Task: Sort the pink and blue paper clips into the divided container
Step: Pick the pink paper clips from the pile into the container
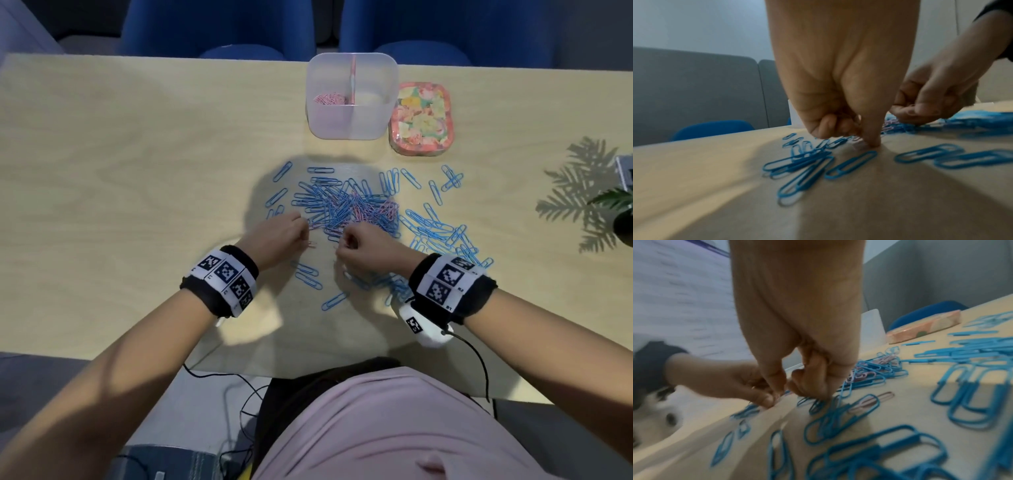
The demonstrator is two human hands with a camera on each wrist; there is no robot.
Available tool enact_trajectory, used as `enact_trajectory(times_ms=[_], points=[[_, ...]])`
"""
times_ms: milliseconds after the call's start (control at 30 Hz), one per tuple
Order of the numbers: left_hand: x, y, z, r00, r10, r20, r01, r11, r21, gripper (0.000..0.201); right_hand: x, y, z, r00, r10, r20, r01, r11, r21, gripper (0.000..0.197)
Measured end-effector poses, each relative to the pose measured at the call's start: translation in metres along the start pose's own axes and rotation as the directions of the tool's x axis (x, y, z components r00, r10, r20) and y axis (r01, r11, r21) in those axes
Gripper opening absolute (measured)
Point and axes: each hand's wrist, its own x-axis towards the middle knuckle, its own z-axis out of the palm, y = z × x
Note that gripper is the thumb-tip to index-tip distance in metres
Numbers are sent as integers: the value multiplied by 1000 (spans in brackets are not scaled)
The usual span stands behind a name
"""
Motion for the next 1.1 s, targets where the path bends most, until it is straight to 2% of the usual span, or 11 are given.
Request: enact_trajectory(times_ms=[167, 233, 367, 433, 500, 567, 633, 700, 833, 933, 1100], points=[[-9, -4, 11, 998, 30, -56, -34, 997, -68, 10, 14, -18, -19, 990, 139, 9, -127, 879, 460, 16], [-12, -6, 15, 992, 37, -117, -50, 993, -109, 9, 23, -22, -18, 996, 76, -41, -56, 933, 356, 18], [-16, -11, 15, 974, -178, -143, 102, 900, -424, 15, 36, -20, -3, 989, -109, -104, 81, 967, -241, 17], [-14, -11, 7, 939, -337, -68, 200, 696, -689, 12, 38, -16, -2, 987, -97, -129, 58, 958, -280, 19], [-12, -13, -2, 886, -444, 130, 301, 340, -891, 19, 38, -11, -7, 983, -55, -178, 22, 982, -185, 17], [-11, -15, -12, 852, -384, 356, 356, -76, -932, 23, 36, -3, -16, 962, 27, -272, -44, 997, -56, 14], [-9, -16, -16, 847, -297, 442, 382, -237, -893, 24, 33, 4, -26, 926, 97, -364, -114, 993, -26, 13], [-4, -12, -15, 862, -261, 434, 396, -186, -899, 28, 28, 5, -30, 911, 85, -404, -119, 991, -58, 15], [5, -3, -6, 939, -216, 267, 299, 130, -945, 29, 19, -6, -20, 935, -54, -351, -12, 983, -183, 13], [11, -5, 1, 941, -282, 186, 280, 340, -898, 18, 19, -11, -7, 954, -107, -281, 8, 943, -333, 13], [17, -4, 3, 950, -312, 12, 219, 641, -736, 19, 21, -6, -1, 963, -11, -268, -69, 956, -286, 12]])
